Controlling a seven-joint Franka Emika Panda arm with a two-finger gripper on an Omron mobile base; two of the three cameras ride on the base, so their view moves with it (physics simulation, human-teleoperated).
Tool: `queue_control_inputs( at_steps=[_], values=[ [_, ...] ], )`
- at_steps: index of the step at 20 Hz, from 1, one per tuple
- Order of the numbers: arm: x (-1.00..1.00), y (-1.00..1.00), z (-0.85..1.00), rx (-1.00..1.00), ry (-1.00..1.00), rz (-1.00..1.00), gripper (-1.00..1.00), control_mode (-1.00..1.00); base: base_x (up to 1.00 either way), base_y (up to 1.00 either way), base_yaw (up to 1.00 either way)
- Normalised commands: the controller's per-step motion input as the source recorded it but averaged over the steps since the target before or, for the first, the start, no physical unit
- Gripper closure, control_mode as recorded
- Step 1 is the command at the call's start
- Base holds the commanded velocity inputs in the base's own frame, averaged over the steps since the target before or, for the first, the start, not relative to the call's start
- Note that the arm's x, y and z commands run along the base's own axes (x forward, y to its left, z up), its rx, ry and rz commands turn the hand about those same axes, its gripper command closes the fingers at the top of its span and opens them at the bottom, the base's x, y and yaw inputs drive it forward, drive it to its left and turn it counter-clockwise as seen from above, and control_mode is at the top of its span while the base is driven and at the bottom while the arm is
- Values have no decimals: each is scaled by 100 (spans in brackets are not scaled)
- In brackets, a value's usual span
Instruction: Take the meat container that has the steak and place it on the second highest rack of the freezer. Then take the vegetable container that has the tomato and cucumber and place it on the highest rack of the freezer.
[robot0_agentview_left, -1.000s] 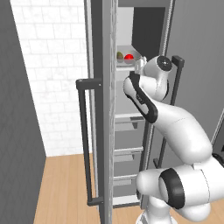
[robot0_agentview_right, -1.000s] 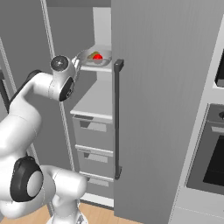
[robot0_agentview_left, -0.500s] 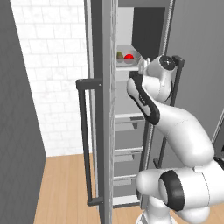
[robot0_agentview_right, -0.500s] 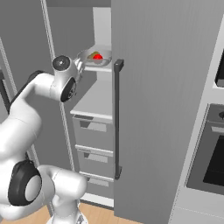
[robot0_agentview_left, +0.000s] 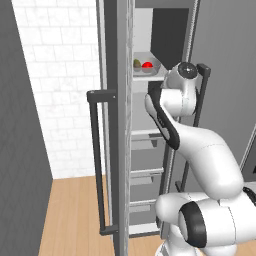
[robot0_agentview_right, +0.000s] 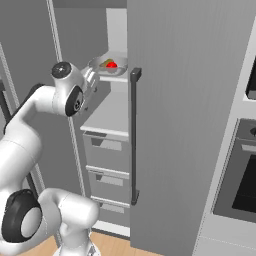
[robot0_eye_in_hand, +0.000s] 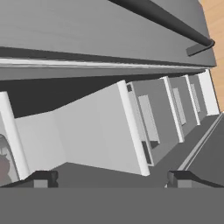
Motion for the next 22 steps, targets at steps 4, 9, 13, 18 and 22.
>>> queue_control_inputs(
  at_steps=[4,9,13,18,22],
  values=[
    [-47,0,0,0,-14,0,-100,-100,0,0,0],
    [0,0,0,0,0,0,-100,-100,0,0,0],
    [0,0,0,0,0,0,-100,-100,0,0,0],
    [0,0,0,0,0,0,-100,100,0,0,0],
    [0,0,0,0,0,0,-100,100,0,0,0]
  ],
)
